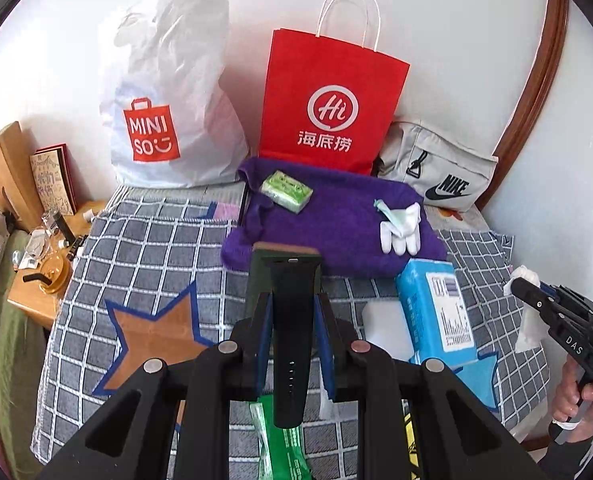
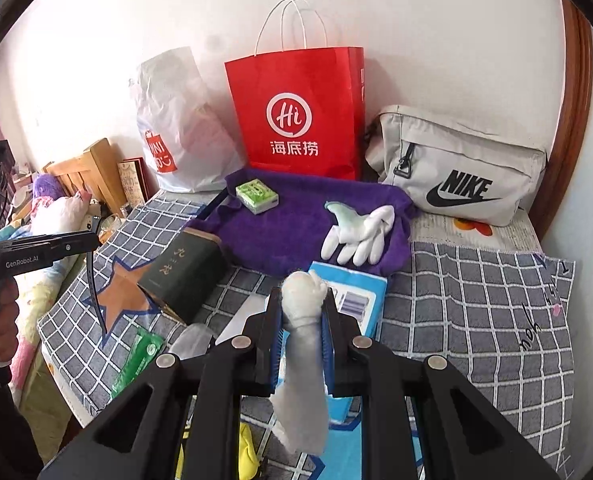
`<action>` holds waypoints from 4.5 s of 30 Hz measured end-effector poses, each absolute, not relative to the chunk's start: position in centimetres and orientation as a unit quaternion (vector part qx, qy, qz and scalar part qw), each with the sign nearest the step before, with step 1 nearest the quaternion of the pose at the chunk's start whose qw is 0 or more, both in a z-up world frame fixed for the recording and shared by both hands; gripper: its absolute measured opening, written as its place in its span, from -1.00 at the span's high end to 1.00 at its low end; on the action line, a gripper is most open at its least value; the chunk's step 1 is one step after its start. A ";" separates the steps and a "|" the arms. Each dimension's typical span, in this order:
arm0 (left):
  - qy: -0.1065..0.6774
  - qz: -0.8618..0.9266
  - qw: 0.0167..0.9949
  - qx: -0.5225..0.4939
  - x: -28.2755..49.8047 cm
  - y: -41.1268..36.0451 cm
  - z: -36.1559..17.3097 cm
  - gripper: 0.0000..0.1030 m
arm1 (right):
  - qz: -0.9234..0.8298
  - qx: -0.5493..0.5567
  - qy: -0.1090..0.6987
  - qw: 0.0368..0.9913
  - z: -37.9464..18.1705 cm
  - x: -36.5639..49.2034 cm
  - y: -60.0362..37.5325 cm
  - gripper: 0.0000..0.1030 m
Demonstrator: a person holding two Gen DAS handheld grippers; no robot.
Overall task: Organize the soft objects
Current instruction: 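Lower the white sock onto the purple towel with the right gripper while the left places the green packet there, then grasp the green snack packet with the left gripper while the right grasps the yellow Adidas pouch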
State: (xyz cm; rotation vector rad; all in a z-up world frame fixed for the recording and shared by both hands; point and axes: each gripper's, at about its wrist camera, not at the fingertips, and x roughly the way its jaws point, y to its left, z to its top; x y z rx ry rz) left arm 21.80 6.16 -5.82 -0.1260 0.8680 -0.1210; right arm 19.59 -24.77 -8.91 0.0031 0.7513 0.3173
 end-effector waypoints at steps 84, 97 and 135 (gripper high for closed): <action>0.501 -0.033 0.864 -0.045 42.1 3.6 -12.7 0.19 | 0.149 0.045 0.417 0.896 -14.4 38.9 -25.3 0.03; 0.455 -0.026 0.889 -0.034 30.3 4.9 -8.3 0.08 | 0.146 0.035 0.420 0.895 -11.6 26.5 -22.9 0.01; 0.537 -0.054 0.839 -0.067 16.0 5.9 -20.5 -0.03 | 0.164 0.032 0.493 0.854 -23.4 12.0 -19.9 -0.30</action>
